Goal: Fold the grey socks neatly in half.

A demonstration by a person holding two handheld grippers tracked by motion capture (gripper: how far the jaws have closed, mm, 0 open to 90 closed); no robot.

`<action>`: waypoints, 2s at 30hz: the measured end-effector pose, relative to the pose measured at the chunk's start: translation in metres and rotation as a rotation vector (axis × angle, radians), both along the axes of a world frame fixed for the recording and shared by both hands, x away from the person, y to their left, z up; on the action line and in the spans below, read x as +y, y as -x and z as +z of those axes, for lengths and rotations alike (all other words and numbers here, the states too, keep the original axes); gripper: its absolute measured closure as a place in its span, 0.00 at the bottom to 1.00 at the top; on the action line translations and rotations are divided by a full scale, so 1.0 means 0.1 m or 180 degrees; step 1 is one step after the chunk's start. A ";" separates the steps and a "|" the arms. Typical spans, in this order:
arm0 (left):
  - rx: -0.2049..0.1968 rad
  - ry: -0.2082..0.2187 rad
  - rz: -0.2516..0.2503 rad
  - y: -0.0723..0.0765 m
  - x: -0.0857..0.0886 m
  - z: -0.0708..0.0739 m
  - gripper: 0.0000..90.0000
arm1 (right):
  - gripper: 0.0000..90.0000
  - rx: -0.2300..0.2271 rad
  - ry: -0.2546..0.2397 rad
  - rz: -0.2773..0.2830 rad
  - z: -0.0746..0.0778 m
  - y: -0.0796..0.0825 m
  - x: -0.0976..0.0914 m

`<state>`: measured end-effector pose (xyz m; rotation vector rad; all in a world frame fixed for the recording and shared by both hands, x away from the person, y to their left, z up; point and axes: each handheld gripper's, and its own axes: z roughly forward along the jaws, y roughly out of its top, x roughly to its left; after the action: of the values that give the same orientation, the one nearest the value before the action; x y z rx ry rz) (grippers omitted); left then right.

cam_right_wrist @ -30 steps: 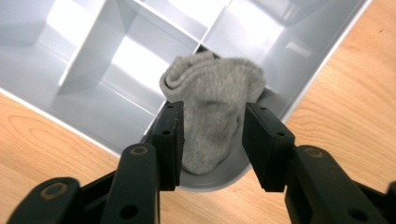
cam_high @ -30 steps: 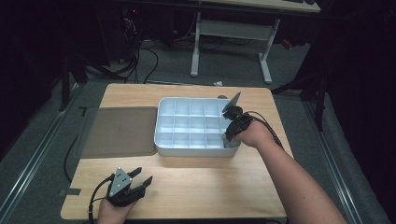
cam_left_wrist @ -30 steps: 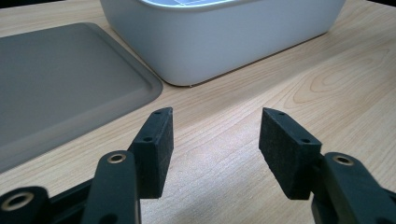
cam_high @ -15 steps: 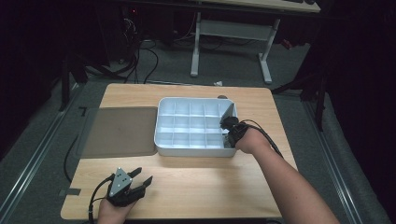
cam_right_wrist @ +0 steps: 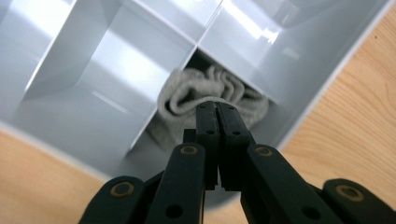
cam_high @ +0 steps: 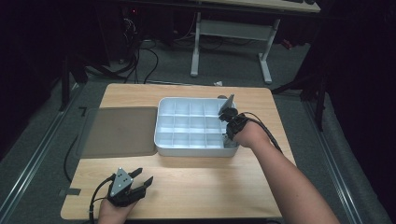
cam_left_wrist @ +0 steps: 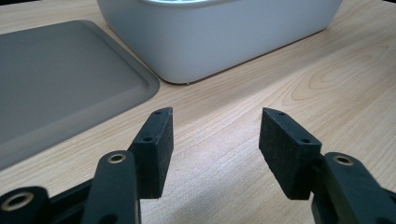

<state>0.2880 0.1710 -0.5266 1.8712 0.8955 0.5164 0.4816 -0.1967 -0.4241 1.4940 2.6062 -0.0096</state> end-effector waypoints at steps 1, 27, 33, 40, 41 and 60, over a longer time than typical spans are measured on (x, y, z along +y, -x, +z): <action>-0.0001 0.0001 0.0003 0.00 0.00 0.00 0.50 | 0.99 0.0008 0.0012 0.0008 -0.02 -0.02 0.01; 0.0048 -0.0005 -0.0040 0.00 0.00 -0.02 0.50 | 0.99 0.0089 0.0099 -0.0115 -0.08 -0.15 0.05; 0.0045 -0.0004 -0.0032 0.00 0.00 -0.02 0.50 | 1.00 0.0139 0.0178 -0.0178 -0.18 -0.15 -0.03; 0.0053 0.0001 -0.0017 0.00 0.01 -0.02 0.51 | 1.00 0.0221 0.0249 -0.0129 -0.36 -0.18 0.02; 0.0056 0.0007 -0.0015 0.00 0.01 -0.02 0.50 | 1.00 0.0226 0.0245 -0.0148 -0.36 -0.18 0.03; 0.0100 0.0080 0.0051 0.00 0.07 0.02 0.50 | 0.72 -0.0692 -0.0734 -0.0205 0.38 0.52 -0.39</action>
<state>0.2884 0.1776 -0.5248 1.8553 0.9344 0.4845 0.4295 -0.2354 -0.3861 1.5498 2.4510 0.4355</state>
